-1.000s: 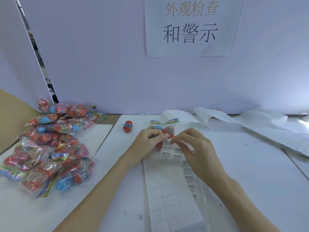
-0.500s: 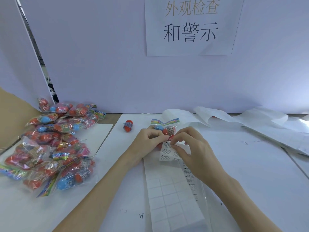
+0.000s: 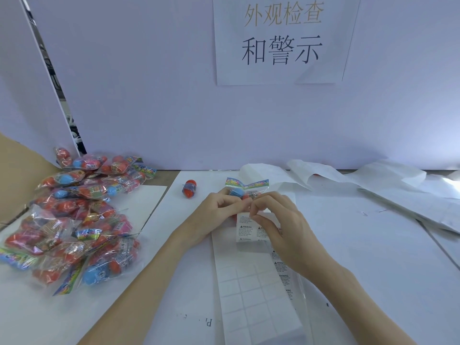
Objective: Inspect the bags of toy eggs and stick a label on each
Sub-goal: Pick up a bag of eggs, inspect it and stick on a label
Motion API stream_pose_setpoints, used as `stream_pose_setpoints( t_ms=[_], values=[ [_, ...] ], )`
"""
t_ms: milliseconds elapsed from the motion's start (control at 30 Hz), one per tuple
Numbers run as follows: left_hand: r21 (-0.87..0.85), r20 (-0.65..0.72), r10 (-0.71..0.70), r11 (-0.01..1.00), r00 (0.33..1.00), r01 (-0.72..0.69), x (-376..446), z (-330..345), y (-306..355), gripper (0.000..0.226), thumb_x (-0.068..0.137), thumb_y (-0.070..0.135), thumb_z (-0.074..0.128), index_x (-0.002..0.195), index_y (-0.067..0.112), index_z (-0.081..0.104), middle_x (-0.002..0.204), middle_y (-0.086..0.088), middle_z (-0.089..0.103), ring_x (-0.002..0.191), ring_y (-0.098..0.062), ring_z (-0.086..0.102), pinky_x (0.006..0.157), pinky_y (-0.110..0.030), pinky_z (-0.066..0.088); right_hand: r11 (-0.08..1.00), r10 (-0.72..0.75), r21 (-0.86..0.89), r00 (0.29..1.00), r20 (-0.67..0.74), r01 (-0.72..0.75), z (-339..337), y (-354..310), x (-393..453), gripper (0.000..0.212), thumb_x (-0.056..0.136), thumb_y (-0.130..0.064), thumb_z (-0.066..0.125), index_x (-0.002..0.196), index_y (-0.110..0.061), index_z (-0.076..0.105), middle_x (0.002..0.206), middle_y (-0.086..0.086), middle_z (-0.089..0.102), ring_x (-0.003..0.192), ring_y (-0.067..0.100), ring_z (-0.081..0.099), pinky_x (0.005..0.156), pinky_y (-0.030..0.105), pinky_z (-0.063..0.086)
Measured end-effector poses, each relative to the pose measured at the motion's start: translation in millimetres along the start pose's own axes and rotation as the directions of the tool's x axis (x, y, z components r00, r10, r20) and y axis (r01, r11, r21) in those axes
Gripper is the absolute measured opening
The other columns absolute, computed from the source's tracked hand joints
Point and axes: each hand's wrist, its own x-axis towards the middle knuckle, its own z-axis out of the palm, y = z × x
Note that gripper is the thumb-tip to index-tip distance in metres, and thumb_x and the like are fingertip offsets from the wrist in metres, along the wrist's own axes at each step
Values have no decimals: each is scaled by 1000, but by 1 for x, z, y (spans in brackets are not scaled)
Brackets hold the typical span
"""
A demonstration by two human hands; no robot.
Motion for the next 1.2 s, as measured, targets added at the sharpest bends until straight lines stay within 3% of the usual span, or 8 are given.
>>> stream_pose_setpoints(
  t_ms=[167, 333, 433, 500, 633, 733, 967, 1200],
  values=[
    [97, 25, -32, 995, 999, 29, 2, -7, -3, 12, 95, 13, 74, 84, 14, 80, 113, 2, 57, 100, -6, 63, 87, -16, 48, 1000, 13, -3, 998, 69, -13, 1, 0, -1, 12, 102, -7, 62, 101, -18, 66, 116, -7, 61, 114, 18, 54, 102, 40, 43],
    [91, -56, -28, 995, 998, 33, 5, -2, -6, 11, 96, 24, 74, 91, 19, 82, 122, -9, 67, 99, -16, 67, 91, -28, 49, 989, 55, 138, 998, 11, -56, -4, -9, 2, 16, 101, -9, 63, 97, -24, 65, 131, -16, 60, 133, 9, 52, 107, 20, 37],
    [2, -94, -15, 1000, 995, 15, 7, 1, -7, 29, 99, 42, 66, 102, 19, 83, 125, -10, 72, 107, -21, 72, 95, -31, 55, 936, 183, 329, 973, -142, -128, -8, -13, 5, 13, 100, -9, 67, 95, -21, 67, 120, -14, 70, 122, 8, 63, 95, 18, 46],
    [-68, -100, 25, 997, 995, -32, 7, 0, -8, 34, 108, 39, 53, 108, 20, 81, 122, -6, 74, 108, -17, 69, 93, -28, 55, 788, 363, 584, 912, -189, -193, -13, -11, 8, 6, 100, -12, 69, 95, -16, 69, 109, -10, 75, 105, 10, 71, 84, 21, 53],
    [-118, -179, 70, 989, 981, -92, 10, -5, -14, 26, 107, 14, 56, 114, 20, 80, 127, -8, 69, 109, -23, 68, 87, -29, 57, 258, 669, 950, 742, -43, -177, -29, -1, 12, 3, 100, -11, 67, 103, -12, 68, 90, -2, 69, 79, 13, 66, 72, 22, 57],
    [-103, -199, 98, 987, 975, -120, 11, -7, -16, 29, 101, 3, 61, 114, 22, 80, 124, -2, 72, 103, -21, 71, 84, -24, 57, 140, 717, 971, 696, 35, -192, -34, 7, 14, 11, 101, -9, 63, 111, -7, 64, 82, -1, 65, 72, 13, 61, 68, 22, 55],
    [-76, -275, 202, 970, 940, -231, 9, -2, -5, 46, 92, -4, 60, 120, 29, 77, 117, 5, 73, 95, -15, 70, 79, -31, 59, 519, 542, 799, 840, -31, -305, -20, -5, 10, 12, 97, -10, 71, 91, -20, 74, 86, 0, 67, 77, 14, 63, 77, 24, 58],
    [-18, -262, 292, 951, 920, -307, 4, 6, 8, 36, 92, 10, 77, 122, 29, 74, 117, 3, 73, 94, -15, 71, 74, -26, 59, 607, 494, 731, 868, -42, -310, -12, -15, 7, 15, 96, -11, 74, 101, -24, 77, 88, 1, 72, 81, 16, 69, 96, 40, 61]
  ],
)
